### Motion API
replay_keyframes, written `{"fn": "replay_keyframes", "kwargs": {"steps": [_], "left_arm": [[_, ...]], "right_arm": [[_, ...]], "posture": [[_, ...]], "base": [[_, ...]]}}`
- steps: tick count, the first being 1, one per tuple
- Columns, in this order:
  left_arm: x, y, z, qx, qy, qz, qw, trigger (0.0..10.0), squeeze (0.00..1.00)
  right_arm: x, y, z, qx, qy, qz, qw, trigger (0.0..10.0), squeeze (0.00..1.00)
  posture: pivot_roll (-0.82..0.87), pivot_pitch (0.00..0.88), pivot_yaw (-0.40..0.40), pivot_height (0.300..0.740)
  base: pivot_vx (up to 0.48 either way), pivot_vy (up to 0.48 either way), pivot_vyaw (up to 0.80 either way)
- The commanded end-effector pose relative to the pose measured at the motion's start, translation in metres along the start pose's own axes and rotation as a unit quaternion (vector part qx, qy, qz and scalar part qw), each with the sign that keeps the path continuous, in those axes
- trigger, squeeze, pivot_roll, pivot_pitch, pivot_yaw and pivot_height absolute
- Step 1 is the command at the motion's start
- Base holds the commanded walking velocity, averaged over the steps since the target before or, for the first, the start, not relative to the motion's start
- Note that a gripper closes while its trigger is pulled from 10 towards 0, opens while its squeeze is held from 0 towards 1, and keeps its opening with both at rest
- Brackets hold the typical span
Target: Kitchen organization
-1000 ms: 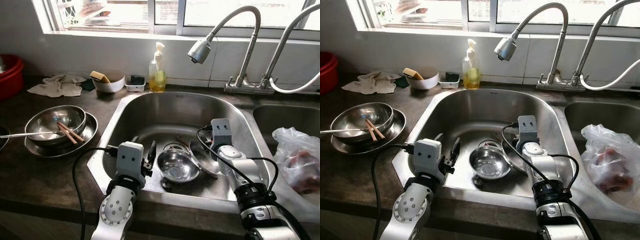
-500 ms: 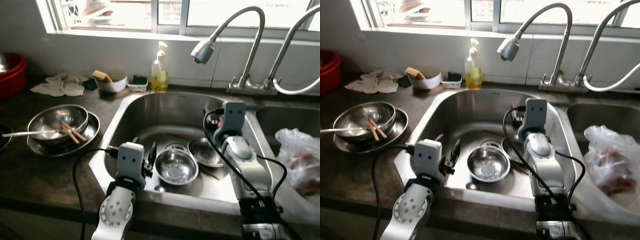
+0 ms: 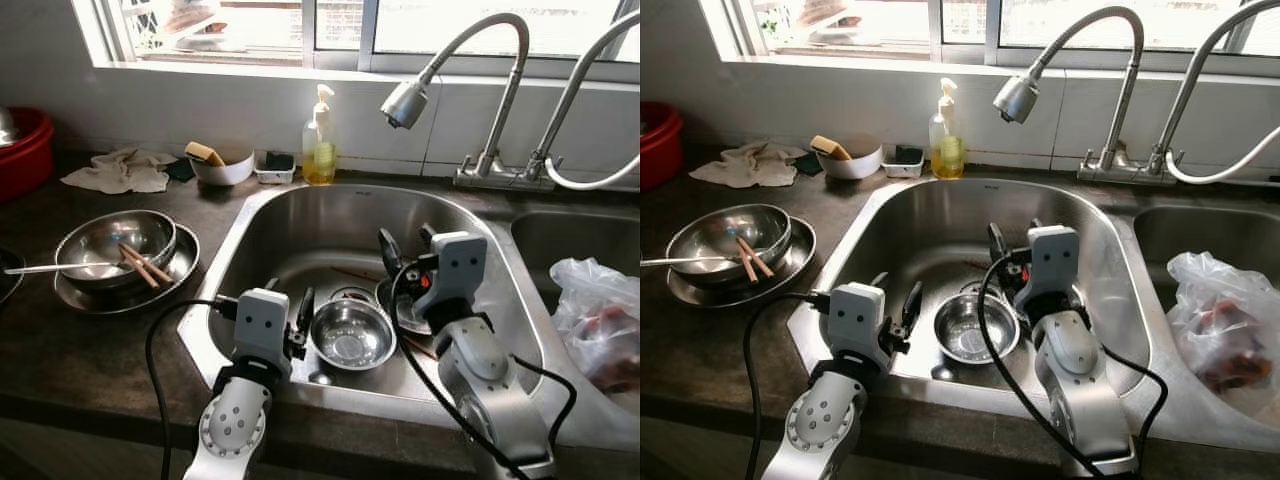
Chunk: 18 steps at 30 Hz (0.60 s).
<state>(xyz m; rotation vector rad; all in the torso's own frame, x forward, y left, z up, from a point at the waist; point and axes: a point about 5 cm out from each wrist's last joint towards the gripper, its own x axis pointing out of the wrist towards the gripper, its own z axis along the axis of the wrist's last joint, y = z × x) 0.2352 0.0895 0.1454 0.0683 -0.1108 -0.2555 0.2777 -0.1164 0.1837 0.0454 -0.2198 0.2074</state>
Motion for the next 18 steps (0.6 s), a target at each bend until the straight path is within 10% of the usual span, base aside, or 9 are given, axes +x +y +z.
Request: {"fn": "replay_keyframes", "kwargs": {"steps": [1,18], "left_arm": [[-0.0015,-0.0005,0.0037,-0.001,-0.006,-0.002,1.0,10.0,0.0],[-0.002,-0.0021,0.0025,-0.002,-0.003,-0.001,1.0,10.0,0.0]], "right_arm": [[-0.003,0.0018,0.0065,0.003,-0.016,0.004,1.0,10.0,0.0],[-0.0096,0.0078,0.0042,0.009,-0.008,0.011,1.0,10.0,0.0]], "posture": [[0.07,0.0,-0.027,0.74],[0.07,0.0,-0.027,0.74]], "base": [[0.0,0.0,0.0],[-0.14,0.0,0.0]]}}
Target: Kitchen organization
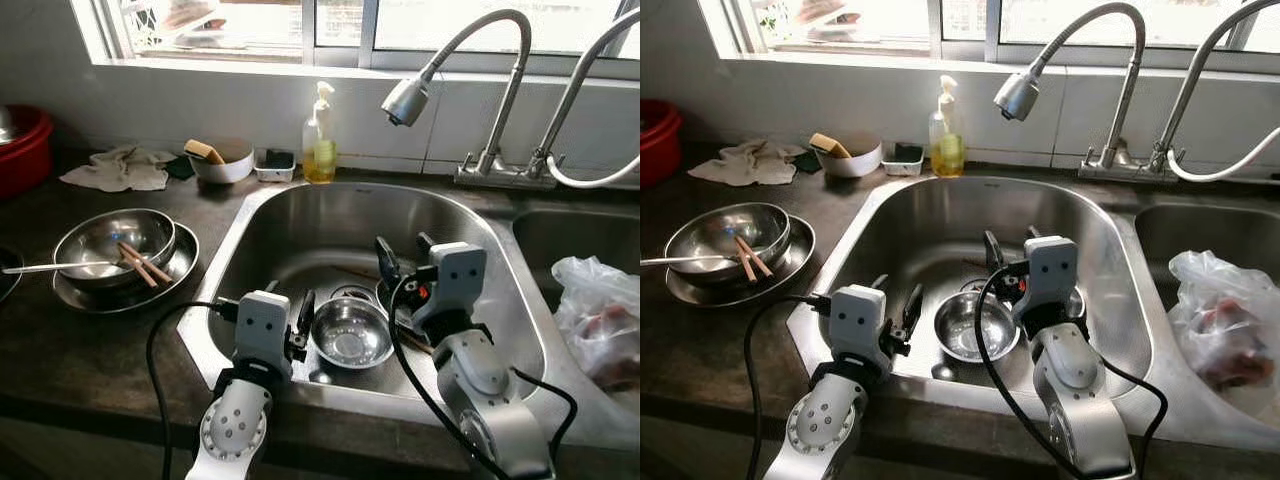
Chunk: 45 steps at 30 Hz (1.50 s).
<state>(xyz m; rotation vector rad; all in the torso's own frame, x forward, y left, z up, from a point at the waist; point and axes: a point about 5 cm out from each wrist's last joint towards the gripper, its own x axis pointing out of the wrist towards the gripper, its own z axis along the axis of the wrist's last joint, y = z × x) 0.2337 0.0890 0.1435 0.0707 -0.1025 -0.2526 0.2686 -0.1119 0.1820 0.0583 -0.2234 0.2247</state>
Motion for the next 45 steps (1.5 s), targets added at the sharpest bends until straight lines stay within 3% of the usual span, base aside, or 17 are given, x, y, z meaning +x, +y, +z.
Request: {"fn": "replay_keyframes", "kwargs": {"steps": [1,32,45], "left_arm": [[-0.0007,-0.0008,0.0042,-0.003,-0.007,-0.003,1.0,10.0,0.0],[-0.0012,0.0003,0.0043,0.0,-0.007,-0.004,1.0,10.0,0.0],[0.0001,-0.0003,0.0049,-0.005,-0.008,-0.003,1.0,10.0,0.0]], "right_arm": [[-0.0014,0.0019,0.0041,0.002,-0.005,0.004,1.0,10.0,0.0],[0.0007,0.006,0.0052,0.002,-0.007,0.01,1.0,10.0,0.0],[0.0024,0.0072,0.0061,-0.01,-0.01,0.019,1.0,10.0,0.0]], "posture": [[0.07,0.0,-0.027,0.74],[0.07,0.0,-0.021,0.74],[0.07,0.0,-0.025,0.74]], "base": [[-0.274,0.0,0.0],[-0.3,0.0,0.0],[0.0,0.0,0.24]]}}
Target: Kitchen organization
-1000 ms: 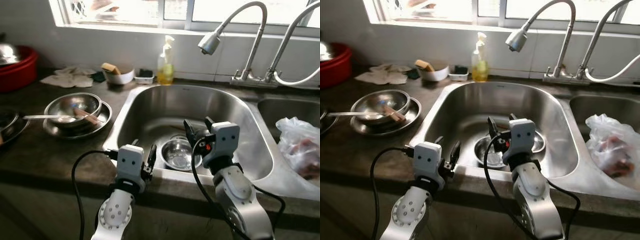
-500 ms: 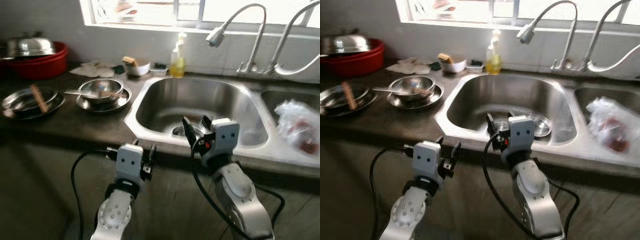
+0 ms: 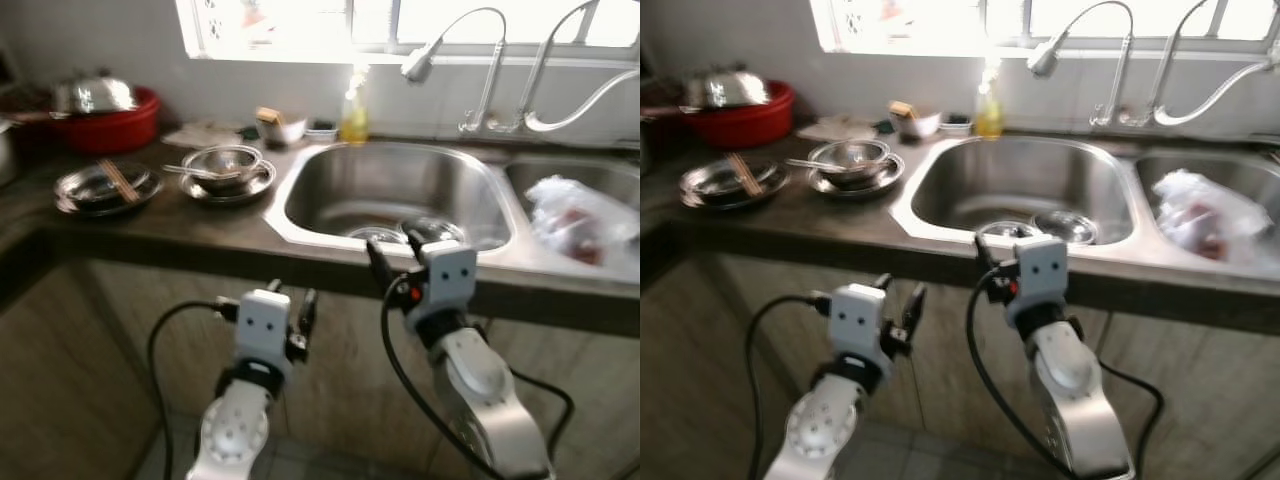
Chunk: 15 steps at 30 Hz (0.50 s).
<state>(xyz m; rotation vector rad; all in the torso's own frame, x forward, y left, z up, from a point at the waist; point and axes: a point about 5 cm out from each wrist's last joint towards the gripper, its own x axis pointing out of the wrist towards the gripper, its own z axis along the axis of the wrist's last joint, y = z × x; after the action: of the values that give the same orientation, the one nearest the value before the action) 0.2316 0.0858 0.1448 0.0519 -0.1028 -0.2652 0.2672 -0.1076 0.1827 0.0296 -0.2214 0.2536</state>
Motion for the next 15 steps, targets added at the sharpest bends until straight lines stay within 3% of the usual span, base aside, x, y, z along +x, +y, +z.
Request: {"fn": "replay_keyframes", "kwargs": {"steps": [1,12,15], "left_arm": [[0.0013,0.003,0.0032,0.005,-0.006,0.003,1.0,10.0,0.0],[0.0011,0.0019,0.0018,0.01,-0.003,-0.001,1.0,10.0,0.0],[0.0009,0.0017,0.0016,0.009,-0.003,-0.003,1.0,10.0,0.0]], "right_arm": [[0.0031,0.0025,0.0057,0.002,-0.013,0.004,1.0,10.0,0.0],[0.0067,0.0013,0.0067,0.0,-0.016,0.007,1.0,10.0,0.0],[0.0072,0.0012,0.0063,0.007,-0.015,0.006,1.0,10.0,0.0]], "posture": [[0.07,0.0,-0.025,0.74],[0.07,0.0,-0.027,0.74],[0.07,0.0,-0.026,0.74]], "base": [[0.0,0.0,0.8],[0.0,0.0,0.8],[0.0,0.0,0.21]]}}
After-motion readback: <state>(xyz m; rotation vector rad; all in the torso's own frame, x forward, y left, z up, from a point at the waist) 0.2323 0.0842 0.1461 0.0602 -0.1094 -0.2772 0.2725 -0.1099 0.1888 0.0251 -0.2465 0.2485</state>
